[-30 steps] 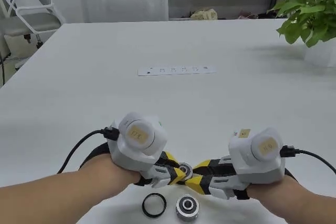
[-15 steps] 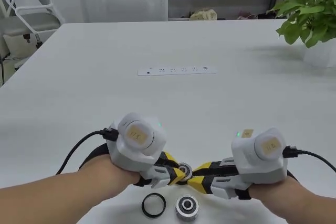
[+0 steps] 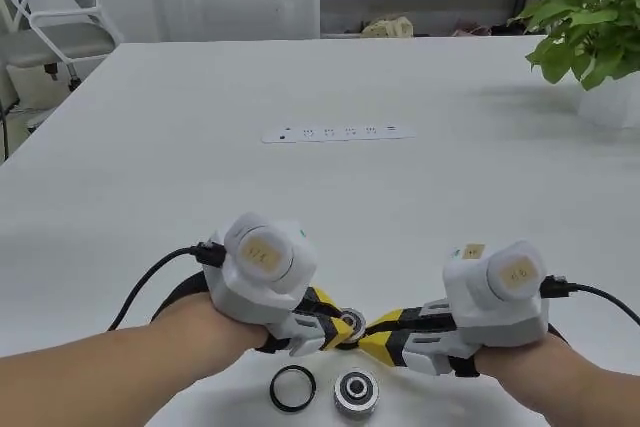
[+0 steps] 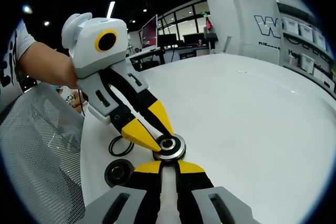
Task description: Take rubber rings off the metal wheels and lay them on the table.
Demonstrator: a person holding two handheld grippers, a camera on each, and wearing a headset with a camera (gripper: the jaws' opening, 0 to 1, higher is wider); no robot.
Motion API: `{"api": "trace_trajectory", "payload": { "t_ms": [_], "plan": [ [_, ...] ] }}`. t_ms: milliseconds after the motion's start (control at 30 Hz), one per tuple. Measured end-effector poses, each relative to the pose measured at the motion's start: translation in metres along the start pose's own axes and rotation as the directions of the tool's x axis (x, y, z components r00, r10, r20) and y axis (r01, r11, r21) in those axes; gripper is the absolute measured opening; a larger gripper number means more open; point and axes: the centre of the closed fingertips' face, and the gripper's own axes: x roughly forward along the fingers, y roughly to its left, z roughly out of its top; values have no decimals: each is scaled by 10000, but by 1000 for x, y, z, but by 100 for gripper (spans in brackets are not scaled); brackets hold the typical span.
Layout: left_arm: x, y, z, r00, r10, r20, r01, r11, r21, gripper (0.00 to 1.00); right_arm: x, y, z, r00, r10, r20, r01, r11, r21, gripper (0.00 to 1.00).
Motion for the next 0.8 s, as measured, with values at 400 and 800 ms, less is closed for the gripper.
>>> {"api": "trace_trajectory", "payload": {
  "t_ms": [400, 800],
  "plan": [
    [0, 0, -1, 10000, -17, -1, 17, 10000, 64, 7, -2, 0, -1, 9999, 17, 100, -17, 10000, 55, 1],
    [0, 0, 0, 10000, -8, 27, 8, 10000, 96, 7, 2, 1, 8, 9996, -48, 286, 63, 9986, -527, 26]
  ]
}}
